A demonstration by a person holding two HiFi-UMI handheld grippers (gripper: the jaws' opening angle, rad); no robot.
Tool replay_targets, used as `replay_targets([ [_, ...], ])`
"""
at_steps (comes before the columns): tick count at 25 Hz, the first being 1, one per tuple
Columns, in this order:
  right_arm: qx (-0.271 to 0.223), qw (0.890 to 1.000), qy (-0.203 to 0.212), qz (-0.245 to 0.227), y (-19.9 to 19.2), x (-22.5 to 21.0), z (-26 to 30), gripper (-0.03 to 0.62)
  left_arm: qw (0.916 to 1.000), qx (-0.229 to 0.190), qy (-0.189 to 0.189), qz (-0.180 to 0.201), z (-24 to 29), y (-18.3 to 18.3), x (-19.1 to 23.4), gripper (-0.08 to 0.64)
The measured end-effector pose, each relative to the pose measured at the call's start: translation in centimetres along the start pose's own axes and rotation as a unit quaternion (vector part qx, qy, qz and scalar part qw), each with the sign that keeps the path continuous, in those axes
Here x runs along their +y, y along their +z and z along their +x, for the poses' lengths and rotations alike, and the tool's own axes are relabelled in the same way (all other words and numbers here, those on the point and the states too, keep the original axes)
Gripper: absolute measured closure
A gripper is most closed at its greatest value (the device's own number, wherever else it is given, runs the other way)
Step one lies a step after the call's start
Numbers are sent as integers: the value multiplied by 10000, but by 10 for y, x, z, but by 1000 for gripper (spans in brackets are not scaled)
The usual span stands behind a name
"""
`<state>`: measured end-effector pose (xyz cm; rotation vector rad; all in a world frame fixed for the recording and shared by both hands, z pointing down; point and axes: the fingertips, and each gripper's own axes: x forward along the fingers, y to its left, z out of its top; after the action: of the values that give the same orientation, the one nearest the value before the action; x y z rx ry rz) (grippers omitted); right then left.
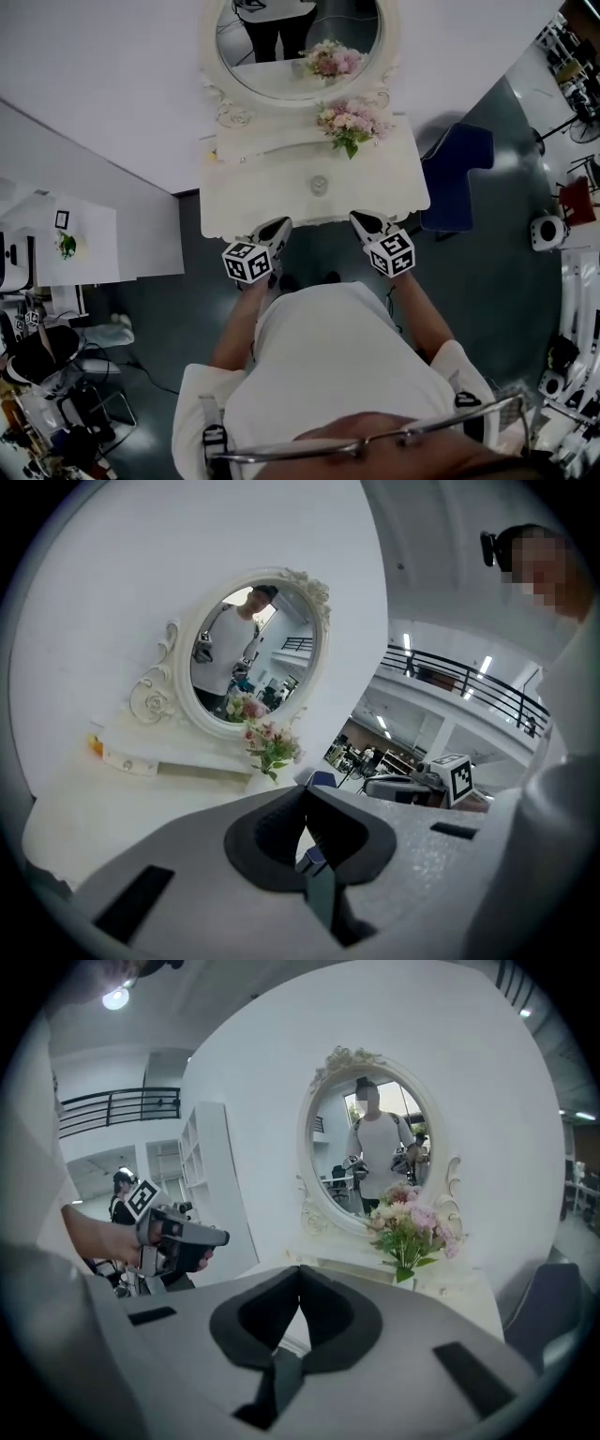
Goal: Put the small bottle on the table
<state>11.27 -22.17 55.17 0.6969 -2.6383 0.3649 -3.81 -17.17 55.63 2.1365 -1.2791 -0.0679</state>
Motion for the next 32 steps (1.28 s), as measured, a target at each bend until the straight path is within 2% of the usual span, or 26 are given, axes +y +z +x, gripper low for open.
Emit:
replay_targets([
  [2, -73, 9997, -139, -166, 3, 0, -3, 586, 9999, -61, -73, 68, -4, 4, 3, 557],
  [7, -480, 9974, -508, -202, 20, -3, -5, 588, 9998, -81, -125, 151, -15, 11, 12, 557],
  [12, -558, 9964, -529, -367, 25, 5, -6, 588, 9995, -98, -134, 287, -19, 16, 9, 557],
  [20, -634, 9960, -604, -168, 30, 4, -15, 588, 9990, -158, -169, 393, -19, 26, 6, 557],
  [32, -607, 9962, -583, -219, 29, 11, -10, 588, 9993, -244, -202, 198, -24, 26, 12, 557],
])
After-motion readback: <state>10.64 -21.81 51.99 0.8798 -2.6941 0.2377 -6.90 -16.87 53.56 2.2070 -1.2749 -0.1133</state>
